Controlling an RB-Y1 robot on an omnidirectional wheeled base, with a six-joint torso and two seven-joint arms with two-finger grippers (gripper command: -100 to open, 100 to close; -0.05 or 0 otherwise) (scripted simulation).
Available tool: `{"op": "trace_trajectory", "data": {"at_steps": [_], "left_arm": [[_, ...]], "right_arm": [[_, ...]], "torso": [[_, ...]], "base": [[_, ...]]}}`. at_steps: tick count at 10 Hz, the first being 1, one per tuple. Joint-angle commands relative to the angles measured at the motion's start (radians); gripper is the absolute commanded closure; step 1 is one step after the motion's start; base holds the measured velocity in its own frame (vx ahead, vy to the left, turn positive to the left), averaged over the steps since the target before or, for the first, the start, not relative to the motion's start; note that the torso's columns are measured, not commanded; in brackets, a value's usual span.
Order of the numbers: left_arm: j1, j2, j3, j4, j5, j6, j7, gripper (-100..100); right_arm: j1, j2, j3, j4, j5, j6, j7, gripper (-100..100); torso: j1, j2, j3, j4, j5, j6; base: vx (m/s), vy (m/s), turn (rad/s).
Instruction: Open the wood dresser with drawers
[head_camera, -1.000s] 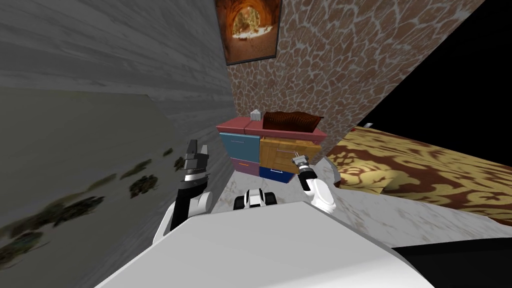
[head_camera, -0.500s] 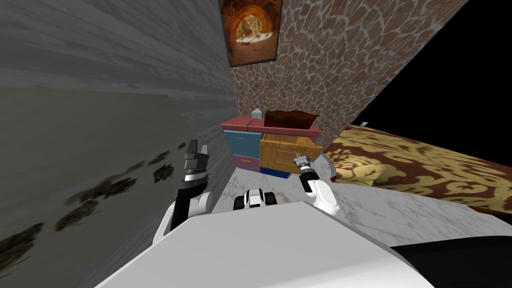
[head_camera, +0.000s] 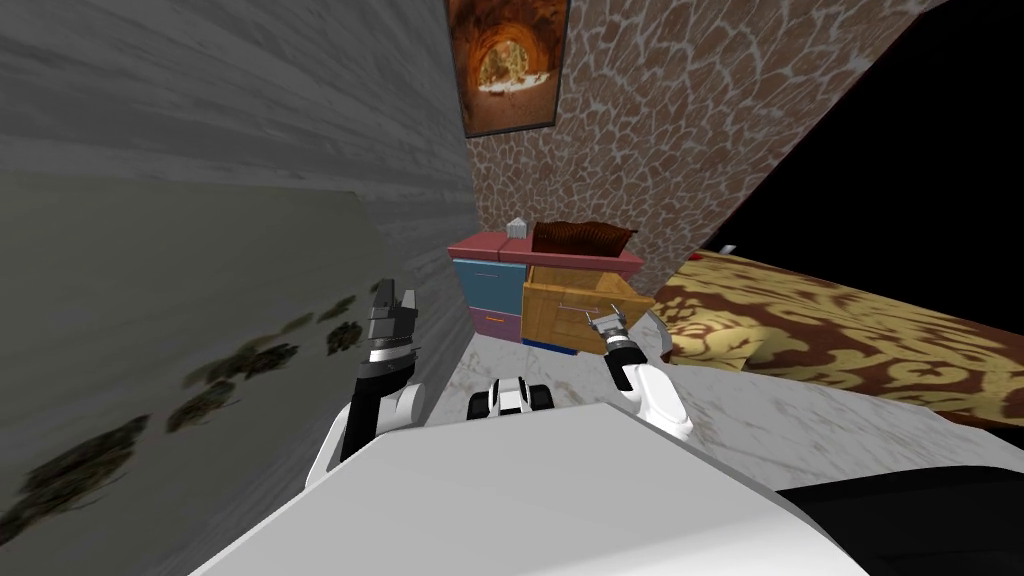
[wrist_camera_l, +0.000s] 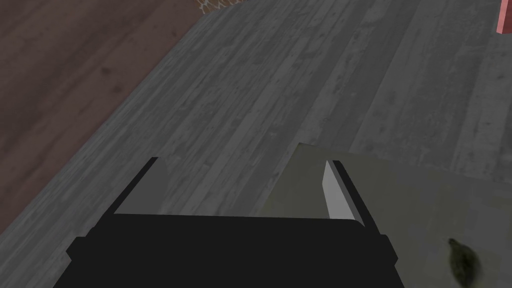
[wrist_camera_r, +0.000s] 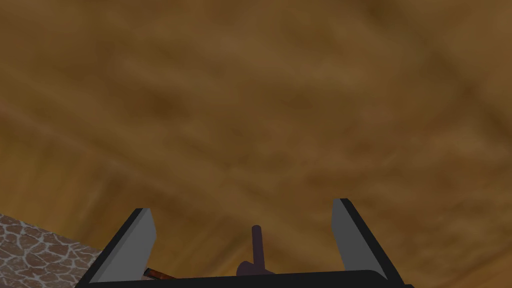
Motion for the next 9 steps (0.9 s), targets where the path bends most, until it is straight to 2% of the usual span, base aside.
{"op": "trace_trajectory", "data": {"at_steps": [1, 2, 5, 6, 9], "left_arm": [[0.000, 0.000, 0.000, 0.000, 0.000, 0.000, 0.000, 0], [0.000, 0.000, 0.000, 0.000, 0.000, 0.000, 0.000, 0], [0.000, 0.000, 0.000, 0.000, 0.000, 0.000, 0.000, 0], [0.000, 0.000, 0.000, 0.000, 0.000, 0.000, 0.000, 0], [0.000, 0.000, 0.000, 0.000, 0.000, 0.000, 0.000, 0]], "right_arm": [[0.033, -0.031, -0.009, -0.032, 0.014, 0.010, -0.059, -100], [0.033, -0.031, -0.009, -0.032, 0.014, 0.010, -0.065, -100], [0.079, -0.073, -0.020, -0.073, 0.032, 0.021, -0.142, -100], [0.079, -0.073, -0.020, -0.073, 0.032, 0.021, -0.147, -100], [0.149, -0.136, -0.036, -0.136, 0.061, 0.039, -0.260, -100]], "torso": [[0.001, 0.002, 0.001, 0.000, 0.000, 0.000], [0.001, 0.003, 0.002, 0.001, 0.000, 0.000], [0.001, 0.004, 0.003, 0.001, 0.000, 0.000], [0.002, 0.003, 0.002, 0.000, 0.000, 0.000], [0.002, 0.002, 0.001, 0.001, 0.001, 0.000]], "base": [[0.048, 0.034, 0.008], [0.022, 0.009, -0.005], [0.019, 0.018, 0.019], [0.019, 0.018, 0.009], [0.043, 0.037, 0.032]]}}
